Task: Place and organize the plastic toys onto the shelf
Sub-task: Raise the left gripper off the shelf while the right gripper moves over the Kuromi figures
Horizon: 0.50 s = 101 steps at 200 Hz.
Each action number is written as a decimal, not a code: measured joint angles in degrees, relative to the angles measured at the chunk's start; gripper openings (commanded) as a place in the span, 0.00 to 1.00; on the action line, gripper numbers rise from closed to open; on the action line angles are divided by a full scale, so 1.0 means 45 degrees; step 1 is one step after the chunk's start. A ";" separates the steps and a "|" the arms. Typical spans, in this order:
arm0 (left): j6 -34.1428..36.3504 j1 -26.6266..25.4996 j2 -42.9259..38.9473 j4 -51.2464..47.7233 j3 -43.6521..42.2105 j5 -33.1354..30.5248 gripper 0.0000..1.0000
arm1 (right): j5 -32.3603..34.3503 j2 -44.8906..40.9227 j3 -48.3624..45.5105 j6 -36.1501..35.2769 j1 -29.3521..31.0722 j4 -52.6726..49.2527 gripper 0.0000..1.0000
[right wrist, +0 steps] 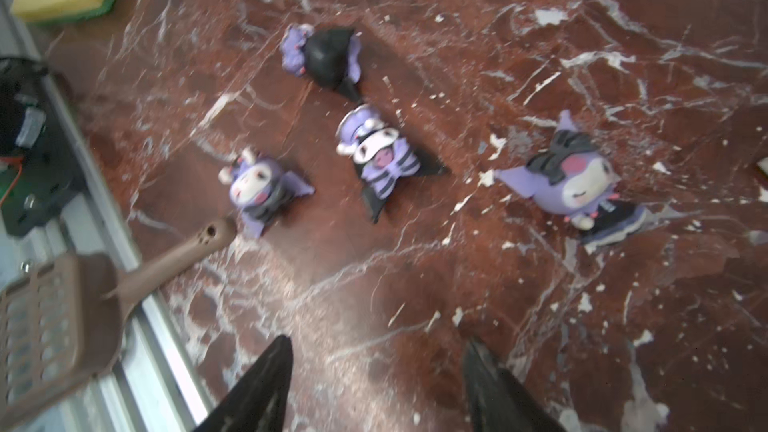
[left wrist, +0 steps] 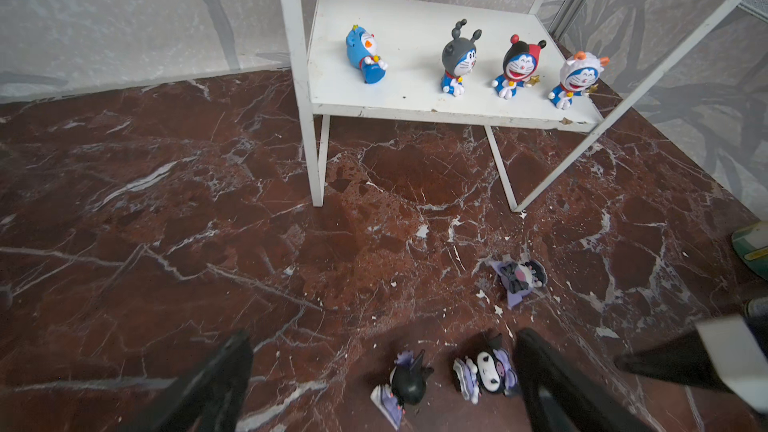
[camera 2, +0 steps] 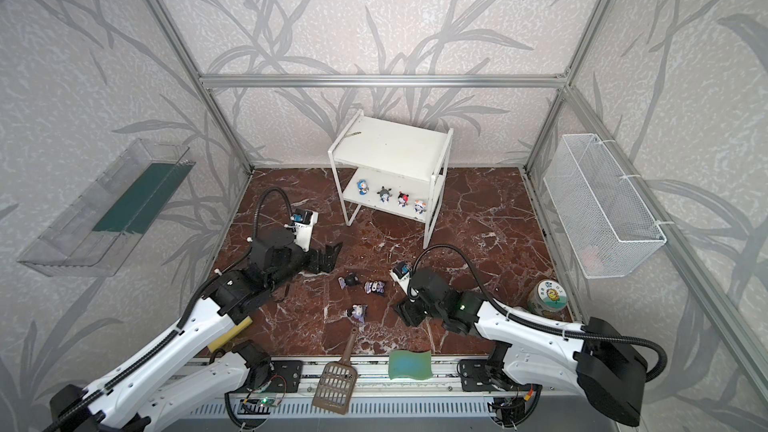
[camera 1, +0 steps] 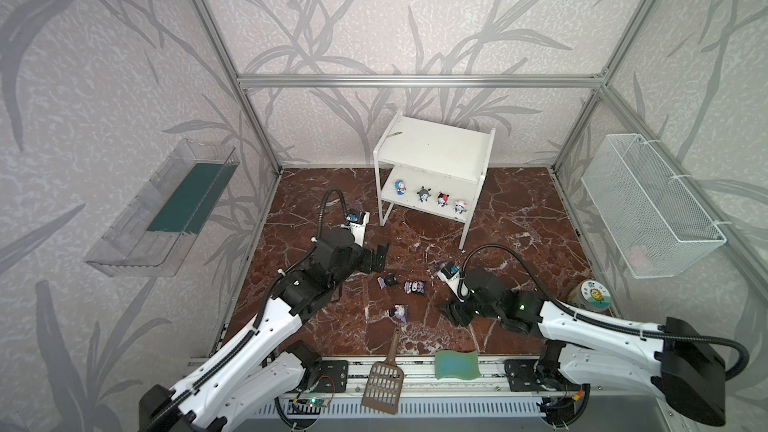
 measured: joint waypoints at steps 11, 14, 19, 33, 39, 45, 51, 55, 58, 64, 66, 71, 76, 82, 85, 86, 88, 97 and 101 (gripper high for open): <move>-0.0160 -0.0019 -0.0379 -0.0631 0.0029 -0.0010 0.99 | -0.0408 0.0962 0.0646 -0.0005 -0.0194 0.0039 0.51; -0.0228 -0.0024 -0.0476 -0.0850 0.0058 -0.0053 0.99 | -0.0593 0.1302 0.0874 -0.0015 -0.0194 0.0029 0.48; -0.0301 -0.0044 -0.0563 -0.1146 0.0107 -0.0126 0.99 | -0.0811 0.1744 0.1214 -0.0015 -0.0209 0.0000 0.45; -0.0408 -0.0073 -0.0724 -0.1899 0.0301 -0.0306 0.99 | -0.1404 0.2943 0.2113 0.0019 -0.0204 -0.0029 0.37; -0.0408 -0.0073 -0.0753 -0.2166 0.0384 -0.0364 0.99 | -0.1676 0.3429 0.2472 0.0049 -0.0204 -0.0024 0.34; -0.0408 -0.0073 -0.0787 -0.2433 0.0476 -0.0457 0.99 | -0.1914 0.3861 0.2778 0.0102 -0.0204 -0.0019 0.31; -0.0403 -0.0073 -0.0821 -0.2671 0.0554 -0.0539 0.99 | -0.2127 0.4250 0.3021 0.0204 -0.0204 -0.0010 0.29; -0.0393 -0.0073 -0.0855 -0.2798 0.0593 -0.0588 0.99 | -0.2273 0.4498 0.3157 0.0253 -0.0204 0.0005 0.28; -0.0393 -0.0073 -0.0874 -0.2866 0.0607 -0.0622 0.99 | -0.2346 0.4639 0.3235 0.0316 -0.0204 0.0005 0.27; -0.0374 -0.0073 -0.0933 -0.3041 0.0651 -0.0675 0.99 | -0.2516 0.4974 0.3395 0.0398 -0.0199 0.0005 0.25; -0.0364 -0.0073 -0.0952 -0.3094 0.0665 -0.0699 0.99 | -0.2560 0.5081 0.3444 0.0442 -0.0199 0.0005 0.25; -0.0350 -0.0073 -0.1010 -0.3240 0.0699 -0.0777 0.99 | -0.2676 0.5309 0.3541 0.0510 -0.0199 -0.0005 0.24; -0.0306 -0.0073 -0.1078 -0.3327 0.0704 -0.0835 0.99 | -0.2764 0.5557 0.3653 0.0607 -0.0189 -0.0039 0.23; -0.0272 -0.0073 -0.1166 -0.3415 0.0704 -0.0894 0.99 | -0.2846 0.5785 0.3745 0.0685 -0.0170 -0.0049 0.22; -0.0267 -0.0073 -0.1209 -0.3463 0.0704 -0.0918 0.99 | -0.2890 0.5901 0.3793 0.0753 -0.0155 -0.0063 0.22; -0.0262 -0.0073 -0.1219 -0.3473 0.0704 -0.0923 0.99 | -0.2895 0.5926 0.3803 0.0767 -0.0155 -0.0068 0.22; -0.0253 -0.0073 -0.1248 -0.3507 0.0704 -0.0947 0.99 | -0.2909 0.5984 0.3837 0.0782 -0.0146 -0.0083 0.22; -0.0223 -0.0073 -0.1370 -0.3604 0.0704 -0.1015 0.99 | -0.2968 0.6237 0.3954 0.0908 -0.0121 -0.0136 0.22; -0.0199 -0.0073 -0.1413 -0.3638 0.0704 -0.1049 0.99 | -0.2982 0.6329 0.4017 0.0967 -0.0117 -0.0194 0.21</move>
